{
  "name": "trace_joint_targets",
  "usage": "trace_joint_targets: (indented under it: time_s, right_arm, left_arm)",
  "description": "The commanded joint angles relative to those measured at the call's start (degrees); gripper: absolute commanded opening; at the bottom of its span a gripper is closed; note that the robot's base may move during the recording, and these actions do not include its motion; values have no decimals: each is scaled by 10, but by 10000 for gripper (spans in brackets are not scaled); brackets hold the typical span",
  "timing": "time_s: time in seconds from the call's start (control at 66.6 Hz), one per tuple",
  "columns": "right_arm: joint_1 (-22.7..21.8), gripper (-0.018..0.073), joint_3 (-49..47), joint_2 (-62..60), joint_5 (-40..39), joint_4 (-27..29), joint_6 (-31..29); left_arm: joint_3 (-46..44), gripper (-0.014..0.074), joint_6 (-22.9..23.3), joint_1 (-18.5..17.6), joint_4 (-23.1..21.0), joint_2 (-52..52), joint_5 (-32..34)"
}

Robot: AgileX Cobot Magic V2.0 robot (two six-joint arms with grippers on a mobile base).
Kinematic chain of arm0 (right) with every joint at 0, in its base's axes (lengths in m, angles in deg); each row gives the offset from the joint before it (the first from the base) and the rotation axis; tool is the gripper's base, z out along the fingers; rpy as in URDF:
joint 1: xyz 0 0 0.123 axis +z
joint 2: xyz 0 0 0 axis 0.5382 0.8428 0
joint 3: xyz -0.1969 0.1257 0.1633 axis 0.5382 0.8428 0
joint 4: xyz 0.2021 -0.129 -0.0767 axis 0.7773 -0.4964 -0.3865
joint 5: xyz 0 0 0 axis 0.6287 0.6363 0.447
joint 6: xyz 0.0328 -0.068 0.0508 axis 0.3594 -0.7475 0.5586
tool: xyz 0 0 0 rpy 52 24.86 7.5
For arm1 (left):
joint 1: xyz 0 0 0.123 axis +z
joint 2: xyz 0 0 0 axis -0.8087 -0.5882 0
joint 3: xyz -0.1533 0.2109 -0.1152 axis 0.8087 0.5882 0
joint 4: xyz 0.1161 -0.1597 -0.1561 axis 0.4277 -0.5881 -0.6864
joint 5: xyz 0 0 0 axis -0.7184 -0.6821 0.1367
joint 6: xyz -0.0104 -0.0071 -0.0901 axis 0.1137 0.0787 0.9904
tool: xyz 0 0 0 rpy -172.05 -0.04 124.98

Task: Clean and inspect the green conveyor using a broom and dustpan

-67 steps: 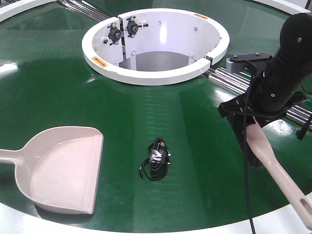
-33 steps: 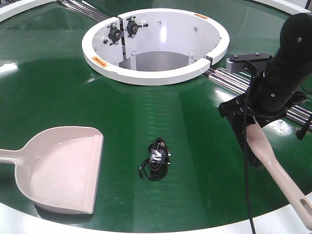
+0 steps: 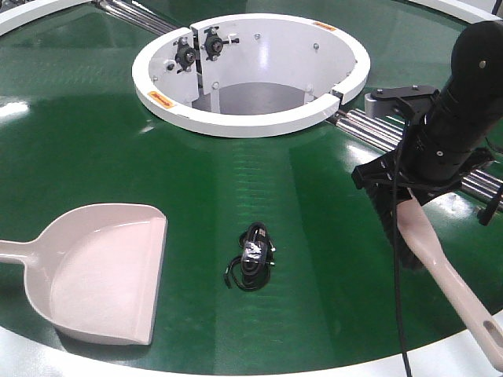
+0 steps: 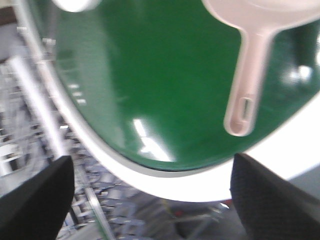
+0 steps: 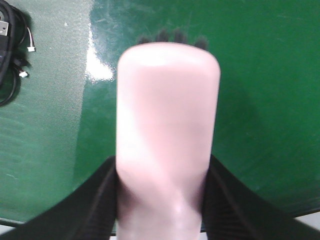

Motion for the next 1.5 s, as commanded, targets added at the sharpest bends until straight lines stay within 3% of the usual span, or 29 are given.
trace_joint_targets:
  time_s: [0.0, 0.195, 0.496, 0.931, 1.487]
  right_arm:
    - [-2, -3, -14, -26, 28, -1, 0]
    - [-2, -3, -14, -26, 28, -1, 0]
    - [-2, -3, -14, -26, 28, -1, 0]
    - [-2, -3, -14, -26, 28, -1, 0]
    - [-2, -3, -14, -26, 28, -1, 0]
  left_arm:
    - [-43, 590, 21, -2, 15, -54, -34]
    - [-131, 584, 56, -2, 42, -193, -169]
    - [-194, 545, 70, -2, 62, -335, -169]
    - [-194, 494, 84, 48, 62, -398, -169]
    - [-194, 488, 84, 53, 73, -479, -164]
